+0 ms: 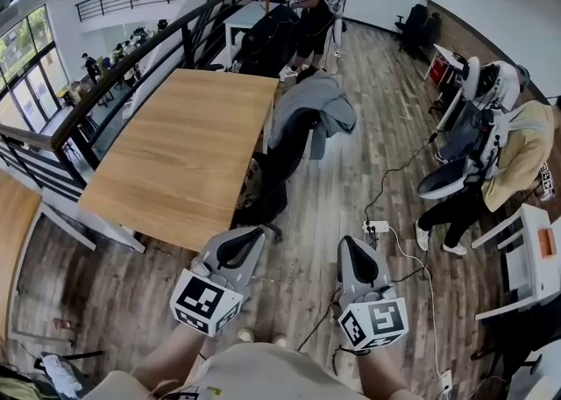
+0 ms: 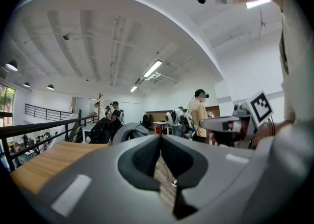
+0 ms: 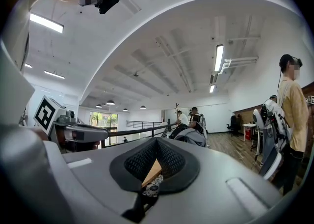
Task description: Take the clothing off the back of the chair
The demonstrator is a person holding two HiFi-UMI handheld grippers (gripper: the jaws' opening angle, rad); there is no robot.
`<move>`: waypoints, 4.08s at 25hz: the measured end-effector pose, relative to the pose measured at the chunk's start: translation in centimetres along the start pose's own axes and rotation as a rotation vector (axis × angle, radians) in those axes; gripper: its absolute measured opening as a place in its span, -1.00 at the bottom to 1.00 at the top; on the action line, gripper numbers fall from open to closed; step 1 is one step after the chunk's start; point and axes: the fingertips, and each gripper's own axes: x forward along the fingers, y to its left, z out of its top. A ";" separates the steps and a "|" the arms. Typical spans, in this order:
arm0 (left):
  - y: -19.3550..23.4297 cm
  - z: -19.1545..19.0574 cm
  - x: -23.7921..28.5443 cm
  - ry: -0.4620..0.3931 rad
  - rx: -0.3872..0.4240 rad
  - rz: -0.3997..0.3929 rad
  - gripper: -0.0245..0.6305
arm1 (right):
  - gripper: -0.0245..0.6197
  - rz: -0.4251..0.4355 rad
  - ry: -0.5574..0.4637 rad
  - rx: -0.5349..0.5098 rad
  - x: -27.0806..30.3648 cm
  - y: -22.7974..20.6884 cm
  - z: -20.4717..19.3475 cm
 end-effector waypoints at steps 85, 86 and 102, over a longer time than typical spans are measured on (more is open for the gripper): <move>31.5 -1.6 32.4 0.008 0.008 -0.085 -0.91 | -0.92 -0.184 0.052 -0.032 40.1 -16.5 -1.4; 31.7 -1.8 32.5 0.012 0.004 -0.092 -0.91 | -0.92 -0.185 0.057 -0.032 40.3 -16.3 -1.4; 31.2 -2.9 34.3 0.029 -0.021 -0.059 -0.91 | -0.92 -0.145 0.064 -0.023 41.1 -18.3 -2.5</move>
